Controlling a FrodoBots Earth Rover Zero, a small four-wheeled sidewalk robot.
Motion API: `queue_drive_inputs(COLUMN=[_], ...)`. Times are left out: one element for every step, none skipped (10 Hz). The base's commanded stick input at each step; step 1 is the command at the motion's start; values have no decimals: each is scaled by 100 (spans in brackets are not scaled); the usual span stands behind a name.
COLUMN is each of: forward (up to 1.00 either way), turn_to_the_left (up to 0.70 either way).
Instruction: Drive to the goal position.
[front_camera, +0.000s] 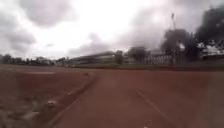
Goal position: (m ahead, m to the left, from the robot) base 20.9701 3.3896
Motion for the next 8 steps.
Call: queue_drive_inputs(forward=[100, 100, 100, 100, 100, 100, 100, 100], turn_to_the_left=[0, 0, 0, 0, 0, 0, 0, 0])
